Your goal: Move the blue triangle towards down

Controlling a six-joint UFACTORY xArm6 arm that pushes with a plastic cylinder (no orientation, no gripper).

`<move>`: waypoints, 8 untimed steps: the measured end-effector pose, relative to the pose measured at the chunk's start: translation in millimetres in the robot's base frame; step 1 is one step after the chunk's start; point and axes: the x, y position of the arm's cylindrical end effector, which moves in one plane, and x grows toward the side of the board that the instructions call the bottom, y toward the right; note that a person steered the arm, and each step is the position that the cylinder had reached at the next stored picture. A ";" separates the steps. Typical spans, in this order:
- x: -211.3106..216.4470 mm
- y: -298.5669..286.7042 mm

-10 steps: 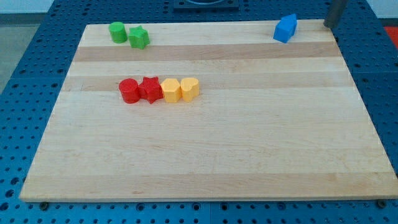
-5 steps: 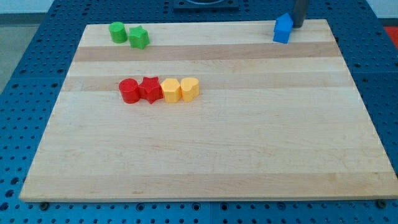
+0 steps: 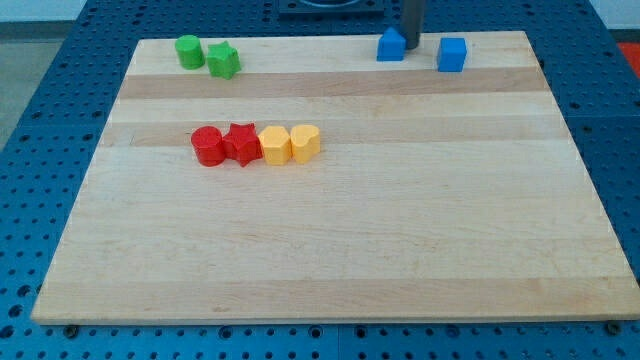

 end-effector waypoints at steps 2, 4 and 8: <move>-5.2 -34.3; -6.6 -56.2; 14.9 -78.5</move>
